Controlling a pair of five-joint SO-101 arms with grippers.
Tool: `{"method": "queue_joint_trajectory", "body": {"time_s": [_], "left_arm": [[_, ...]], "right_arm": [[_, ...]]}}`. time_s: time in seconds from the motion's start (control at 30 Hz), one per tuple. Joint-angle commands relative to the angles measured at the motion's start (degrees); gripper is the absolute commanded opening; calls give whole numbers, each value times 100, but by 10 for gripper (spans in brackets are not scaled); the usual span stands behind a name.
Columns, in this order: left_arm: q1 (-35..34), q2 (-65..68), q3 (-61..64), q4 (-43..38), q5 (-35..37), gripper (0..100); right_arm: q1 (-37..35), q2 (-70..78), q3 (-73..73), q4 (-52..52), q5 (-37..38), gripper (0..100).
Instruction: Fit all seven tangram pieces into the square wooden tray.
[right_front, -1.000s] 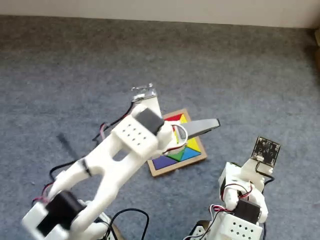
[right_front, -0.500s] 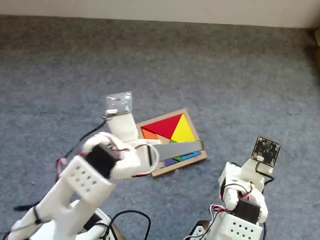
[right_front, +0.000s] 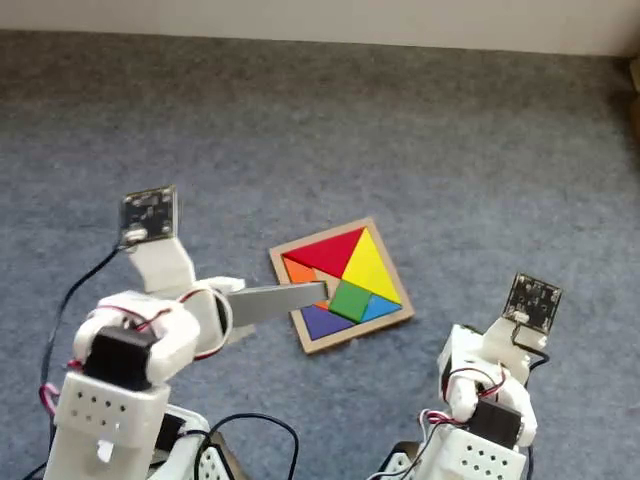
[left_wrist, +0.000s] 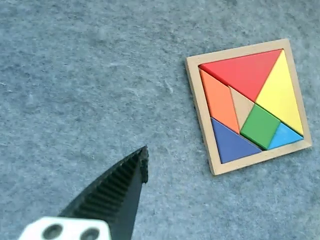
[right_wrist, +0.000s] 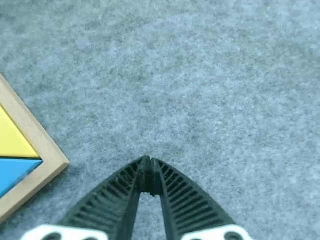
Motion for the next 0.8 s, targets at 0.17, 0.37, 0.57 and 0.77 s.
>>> {"method": "queue_joint_trajectory", "body": {"time_s": [0.17, 0.37, 0.57, 0.77], "left_arm": [[-690, -1525, 892, 9, -281, 835], [-1077, -2571, 1226, 9, -290, 835], [-1121, -3196, 1253, -18, -299, 835], [-1130, -3802, 1613, -809, -756, 835]], "right_arm": [[57, -66, 822, 40, 62, 5], [57, -66, 822, 40, 62, 5], [57, -66, 822, 40, 62, 5], [57, -66, 822, 48, 62, 5]]}}
